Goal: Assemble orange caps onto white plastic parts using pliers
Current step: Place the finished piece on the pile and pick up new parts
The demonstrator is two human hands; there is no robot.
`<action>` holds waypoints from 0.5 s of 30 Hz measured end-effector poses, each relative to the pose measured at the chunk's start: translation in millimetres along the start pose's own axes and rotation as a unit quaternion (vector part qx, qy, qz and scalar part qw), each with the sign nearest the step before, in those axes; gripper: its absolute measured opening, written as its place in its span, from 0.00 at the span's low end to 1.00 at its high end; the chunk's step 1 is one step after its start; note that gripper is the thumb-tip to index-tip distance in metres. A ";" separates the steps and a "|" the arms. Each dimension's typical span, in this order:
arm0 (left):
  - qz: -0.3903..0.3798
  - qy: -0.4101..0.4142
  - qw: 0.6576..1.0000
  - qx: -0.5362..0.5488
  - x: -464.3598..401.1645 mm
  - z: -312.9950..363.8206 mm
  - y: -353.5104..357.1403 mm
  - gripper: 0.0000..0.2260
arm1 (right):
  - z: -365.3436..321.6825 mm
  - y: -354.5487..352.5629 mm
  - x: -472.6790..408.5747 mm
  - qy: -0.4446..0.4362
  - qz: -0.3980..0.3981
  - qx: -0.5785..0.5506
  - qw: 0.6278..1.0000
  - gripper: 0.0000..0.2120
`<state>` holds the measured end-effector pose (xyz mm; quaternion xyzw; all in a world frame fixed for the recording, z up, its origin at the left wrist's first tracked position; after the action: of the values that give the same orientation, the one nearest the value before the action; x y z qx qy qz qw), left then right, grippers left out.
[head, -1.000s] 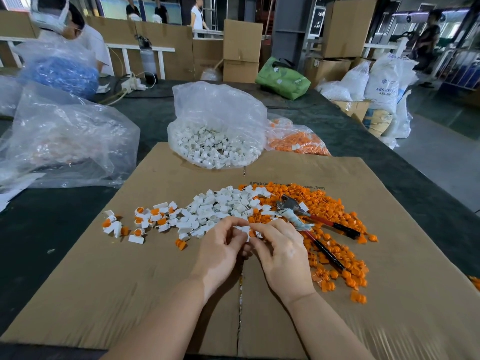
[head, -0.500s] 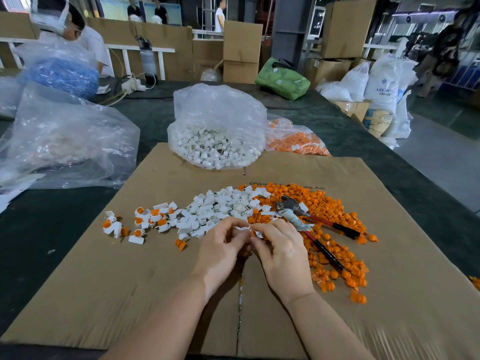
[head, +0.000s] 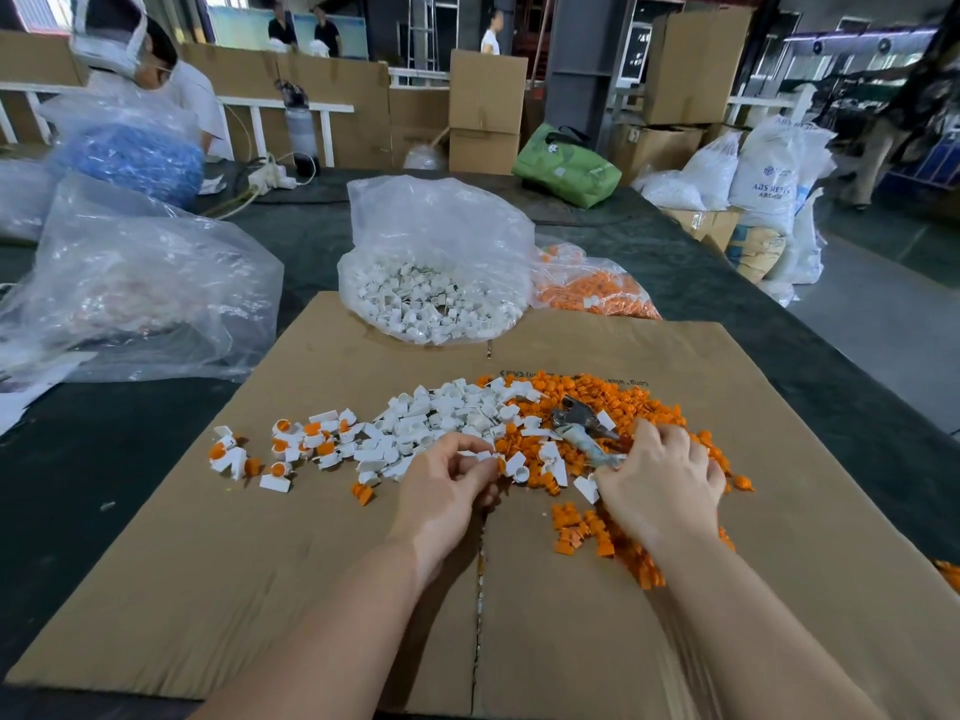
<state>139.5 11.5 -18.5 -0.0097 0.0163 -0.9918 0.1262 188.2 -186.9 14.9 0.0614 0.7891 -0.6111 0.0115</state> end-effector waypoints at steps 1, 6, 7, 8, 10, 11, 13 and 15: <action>0.000 -0.003 1.000 0.004 -0.4 0.2 0.1 0.03 | 4.6 1.6 -4.7 0.018 -0.047 0.010 0.999 0.26; 0.002 -0.013 1.000 0.014 -1.7 0.7 0.4 0.04 | 11.3 3.3 -17.6 0.025 -0.154 0.046 0.987 0.29; 0.003 -0.013 1.000 0.014 -1.9 0.7 0.0 0.04 | 10.3 2.3 -18.6 0.014 -0.149 0.059 0.987 0.29; 0.004 -0.015 1.000 0.015 -2.1 0.8 0.1 0.04 | 9.3 1.7 -18.7 0.003 -0.140 0.067 0.988 0.29; 0.006 -0.019 1.000 0.009 -2.1 0.9 0.5 0.04 | 7.3 0.8 -16.9 -0.014 -0.122 0.064 0.990 0.29; 0.008 -0.022 1.000 0.009 -2.2 1.1 0.5 0.04 | 6.4 0.1 -15.4 -0.020 -0.114 0.056 0.992 0.28; 0.014 -0.031 0.999 0.020 -2.6 2.8 0.1 0.04 | 4.0 -3.7 -12.6 -0.028 -0.099 0.039 0.994 0.25; 0.020 -0.046 0.998 0.046 -3.0 6.2 -0.1 0.05 | 0.1 -10.1 -11.6 -0.034 -0.082 0.030 0.996 0.21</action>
<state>142.5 12.1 -12.4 -0.0488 -0.0353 -0.9873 0.1470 198.6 -190.4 25.6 -0.0237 0.7721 -0.6349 -0.0136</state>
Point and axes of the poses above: each hand's wrist, its own x-axis away from the middle knuckle, its own y-axis out of the palm, z = x × y, the point moved 5 cm from there along -x, towards the middle knuckle, and after that the axes turned 2 degrees about -z, right-handed, at the moved point
